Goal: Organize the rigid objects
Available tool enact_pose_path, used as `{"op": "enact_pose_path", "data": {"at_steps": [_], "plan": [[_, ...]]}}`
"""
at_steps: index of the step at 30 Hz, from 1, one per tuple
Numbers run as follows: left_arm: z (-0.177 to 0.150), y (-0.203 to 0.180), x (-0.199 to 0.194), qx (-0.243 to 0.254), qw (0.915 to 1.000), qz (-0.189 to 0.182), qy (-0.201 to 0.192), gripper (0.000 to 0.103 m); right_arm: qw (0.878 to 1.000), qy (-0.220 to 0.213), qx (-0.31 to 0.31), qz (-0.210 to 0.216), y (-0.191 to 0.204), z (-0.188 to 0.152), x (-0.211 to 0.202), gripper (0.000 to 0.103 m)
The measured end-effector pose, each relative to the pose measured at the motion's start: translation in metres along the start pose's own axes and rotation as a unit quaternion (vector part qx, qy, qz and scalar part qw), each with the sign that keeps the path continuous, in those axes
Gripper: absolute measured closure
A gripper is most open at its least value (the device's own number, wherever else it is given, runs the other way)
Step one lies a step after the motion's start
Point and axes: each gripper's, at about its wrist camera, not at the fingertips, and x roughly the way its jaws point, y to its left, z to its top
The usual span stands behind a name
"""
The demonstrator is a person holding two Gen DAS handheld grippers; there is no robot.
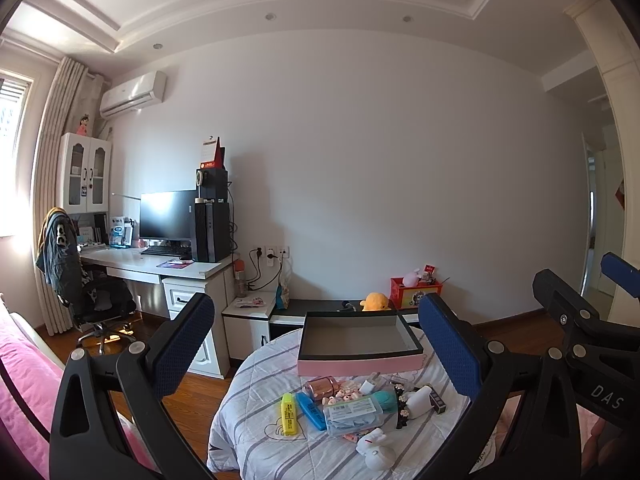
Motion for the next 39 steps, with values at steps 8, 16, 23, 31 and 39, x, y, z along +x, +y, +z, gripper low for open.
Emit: {"op": "enact_pose_path", "data": {"at_steps": [8,16,23,31,39], "plan": [[0.0,0.001,0.0,0.0,1.0,0.0,0.0,0.0,1.0,0.003,0.0,0.001,-0.001,0.002,-0.002,0.0],[0.0,0.0,0.0,0.001,1.0,0.0,0.001,0.0,1.0,0.003,0.0,0.002,-0.001,0.002,0.0,0.0],[0.0,0.001,0.0,0.001,1.0,0.0,0.002,0.0,1.0,0.003,-0.001,0.004,-0.002,0.002,0.001,0.0],[-0.004,0.002,0.004,0.001,1.0,-0.001,0.006,0.0,1.0,0.007,0.0,0.005,-0.003,0.001,0.005,0.0],[-0.014,-0.001,0.027,0.0,0.9995,-0.011,0.028,0.0,0.999,0.029,0.003,0.013,-0.006,-0.015,0.026,0.0]]}}
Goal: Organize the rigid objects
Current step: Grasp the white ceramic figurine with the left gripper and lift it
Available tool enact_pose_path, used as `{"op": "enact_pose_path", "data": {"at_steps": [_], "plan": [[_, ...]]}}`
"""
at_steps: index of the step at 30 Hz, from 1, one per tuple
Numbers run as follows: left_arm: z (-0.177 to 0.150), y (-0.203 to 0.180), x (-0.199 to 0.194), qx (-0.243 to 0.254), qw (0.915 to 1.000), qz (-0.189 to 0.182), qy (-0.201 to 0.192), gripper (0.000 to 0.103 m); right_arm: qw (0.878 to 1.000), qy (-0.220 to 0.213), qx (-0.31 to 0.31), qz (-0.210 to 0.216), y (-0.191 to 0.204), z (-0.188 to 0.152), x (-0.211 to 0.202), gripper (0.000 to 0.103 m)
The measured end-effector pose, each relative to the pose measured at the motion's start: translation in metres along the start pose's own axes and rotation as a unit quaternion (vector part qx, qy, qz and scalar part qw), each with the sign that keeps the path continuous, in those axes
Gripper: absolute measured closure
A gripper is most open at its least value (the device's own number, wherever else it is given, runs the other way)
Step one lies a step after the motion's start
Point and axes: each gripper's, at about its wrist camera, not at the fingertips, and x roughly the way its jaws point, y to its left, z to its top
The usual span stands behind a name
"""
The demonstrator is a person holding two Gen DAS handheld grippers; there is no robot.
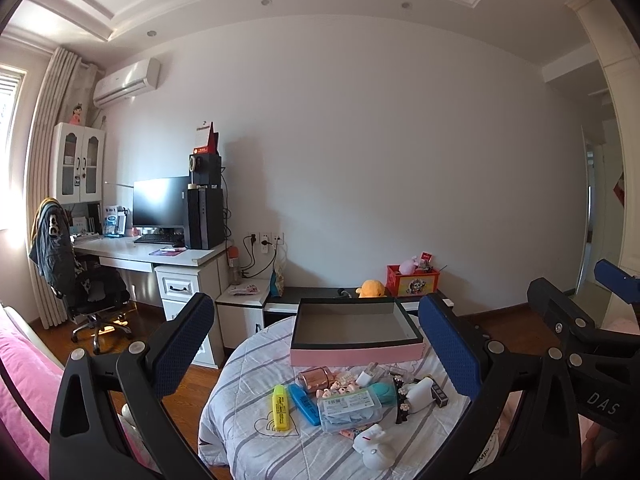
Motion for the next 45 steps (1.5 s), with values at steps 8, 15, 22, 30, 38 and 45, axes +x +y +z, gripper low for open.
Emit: {"op": "enact_pose_path", "data": {"at_steps": [8,15,22,30,38,45], "plan": [[-0.024,-0.007,0.045,0.016,0.999,-0.001,0.042,0.0,0.999,0.041,0.008,0.0,-0.009,-0.027,0.039,0.0],[-0.092,-0.014,0.096,0.019,0.9905,-0.019,0.135,0.0,0.993,0.12,0.009,0.003,-0.027,-0.081,0.091,0.0],[-0.159,-0.052,0.128,0.03,0.9743,-0.047,0.218,0.0,0.983,0.182,0.015,-0.007,-0.048,-0.133,0.125,0.0],[-0.196,-0.067,0.153,0.039,0.9631,-0.038,0.264,0.001,0.972,0.235,0.028,-0.001,-0.067,-0.171,0.15,0.0],[-0.207,-0.06,0.163,0.034,0.9572,-0.075,0.277,0.041,0.965,0.261,0.027,0.016,-0.065,-0.191,0.171,0.0],[-0.203,-0.058,0.155,0.046,0.9594,-0.108,0.256,0.047,0.96,0.277,0.016,0.035,-0.057,-0.202,0.195,0.0]]}}
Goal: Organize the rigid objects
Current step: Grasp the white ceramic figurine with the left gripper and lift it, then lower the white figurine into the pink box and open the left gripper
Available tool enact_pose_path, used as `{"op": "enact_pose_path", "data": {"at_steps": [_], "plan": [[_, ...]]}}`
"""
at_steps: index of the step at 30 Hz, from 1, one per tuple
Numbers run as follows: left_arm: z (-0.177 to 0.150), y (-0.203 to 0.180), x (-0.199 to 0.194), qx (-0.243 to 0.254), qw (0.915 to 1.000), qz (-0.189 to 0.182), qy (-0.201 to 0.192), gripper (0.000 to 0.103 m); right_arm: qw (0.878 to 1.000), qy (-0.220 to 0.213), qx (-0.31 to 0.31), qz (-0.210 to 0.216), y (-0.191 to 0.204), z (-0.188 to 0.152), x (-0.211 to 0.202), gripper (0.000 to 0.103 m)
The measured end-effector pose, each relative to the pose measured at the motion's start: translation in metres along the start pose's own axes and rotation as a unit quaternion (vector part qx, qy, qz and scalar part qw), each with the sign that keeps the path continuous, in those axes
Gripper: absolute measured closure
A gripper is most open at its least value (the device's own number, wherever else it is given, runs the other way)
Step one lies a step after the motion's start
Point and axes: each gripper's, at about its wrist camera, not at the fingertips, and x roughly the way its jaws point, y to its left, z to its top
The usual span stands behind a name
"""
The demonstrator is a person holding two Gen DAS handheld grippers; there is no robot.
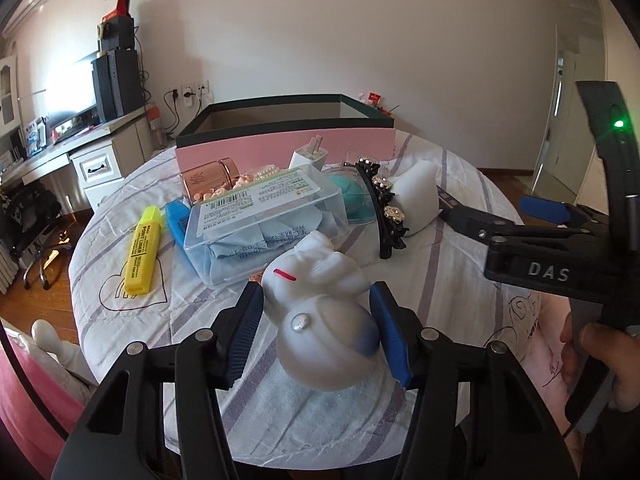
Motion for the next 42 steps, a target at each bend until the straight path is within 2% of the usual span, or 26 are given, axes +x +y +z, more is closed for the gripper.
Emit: {"op": "enact_pose_path", "data": {"at_steps": [9,19,20,22,24,28,33,37,42], "plan": [[0.013,0.007,-0.023,0.022,0.9985,0.005,-0.049,0.047,0.999,0.003,-0.049,0.012,0.02,0.008,0.023,0.002],[0.036,0.034,-0.021,0.009,0.9983,0.013,-0.056,0.047,0.992,0.009,-0.126,0.023,0.047,0.021,0.039,0.012],[0.039,0.036,-0.021,0.008,0.9983,0.01,-0.057,0.047,0.991,0.011,-0.128,0.026,0.049,0.022,0.041,0.015],[0.043,0.039,-0.02,0.007,0.9985,0.006,-0.053,0.047,0.991,0.022,-0.125,0.044,0.05,0.025,0.048,0.048],[0.048,0.041,-0.019,0.006,0.9986,0.002,-0.052,0.047,0.99,0.034,-0.122,0.057,0.052,0.027,0.053,0.06],[0.056,0.047,-0.017,-0.002,0.9986,-0.013,-0.052,0.047,0.991,0.033,-0.109,0.072,0.05,0.032,0.049,0.059],[0.072,0.047,-0.008,0.002,0.9983,-0.016,-0.057,0.047,0.992,0.002,-0.095,0.081,0.044,0.052,0.032,0.059],[0.092,0.046,-0.002,0.006,0.9973,-0.035,-0.064,0.047,0.992,-0.016,-0.09,0.084,0.043,0.071,0.027,0.059],[0.128,0.054,0.021,0.013,0.9974,-0.029,-0.065,0.047,0.991,-0.043,-0.086,0.098,0.047,0.104,0.028,0.059]]}}
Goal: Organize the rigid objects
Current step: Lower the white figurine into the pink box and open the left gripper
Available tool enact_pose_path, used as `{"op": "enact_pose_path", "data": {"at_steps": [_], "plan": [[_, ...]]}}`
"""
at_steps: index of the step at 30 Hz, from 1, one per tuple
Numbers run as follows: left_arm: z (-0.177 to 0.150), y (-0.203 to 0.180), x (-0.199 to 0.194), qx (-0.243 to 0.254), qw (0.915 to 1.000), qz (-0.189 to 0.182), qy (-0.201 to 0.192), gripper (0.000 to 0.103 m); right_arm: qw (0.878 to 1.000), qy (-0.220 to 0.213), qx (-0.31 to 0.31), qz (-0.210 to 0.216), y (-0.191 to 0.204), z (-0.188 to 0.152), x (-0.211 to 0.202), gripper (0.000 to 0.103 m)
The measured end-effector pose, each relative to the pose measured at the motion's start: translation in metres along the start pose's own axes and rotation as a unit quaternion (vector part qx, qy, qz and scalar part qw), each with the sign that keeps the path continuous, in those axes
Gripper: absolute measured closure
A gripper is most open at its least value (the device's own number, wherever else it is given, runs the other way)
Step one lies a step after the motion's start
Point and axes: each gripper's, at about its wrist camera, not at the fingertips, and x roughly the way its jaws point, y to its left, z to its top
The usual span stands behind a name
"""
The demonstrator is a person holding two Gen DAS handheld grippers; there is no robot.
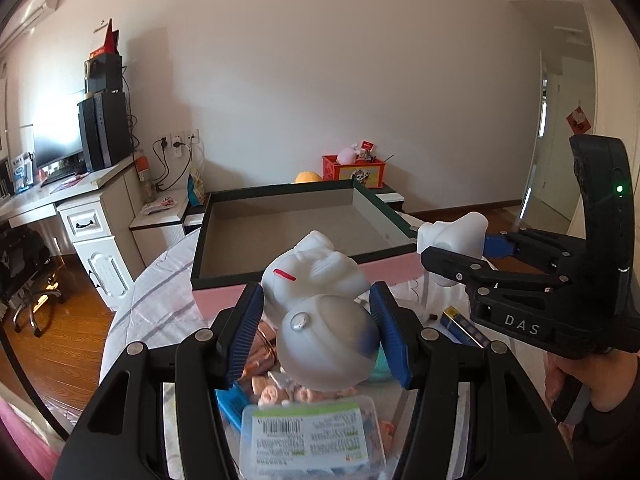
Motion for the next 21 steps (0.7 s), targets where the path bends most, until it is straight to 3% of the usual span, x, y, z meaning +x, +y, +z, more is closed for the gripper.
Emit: {"op": "enact_pose_path", "data": {"at_steps": [4,10,16,21], "plan": [[0.031,0.014,0.033,0.001,0.9999,0.014,0.003,0.047,1.0,-0.008,0.003,0.013,-0.001,0.029,0.024,0.059],[0.06,0.039,0.1,-0.013,0.998,0.036,0.051,0.046,0.999,0.026,0.009,0.031,-0.002,0.062,0.089,0.059],[0.058,0.061,0.159,-0.034,0.9903,0.047,0.126,0.047,0.995,0.088,0.013,0.034,0.003,0.062,0.15,0.059],[0.044,0.067,0.181,-0.035,0.9839,0.059,0.165,0.046,0.992,0.119,0.011,0.034,0.003,0.052,0.17,0.059]]}}
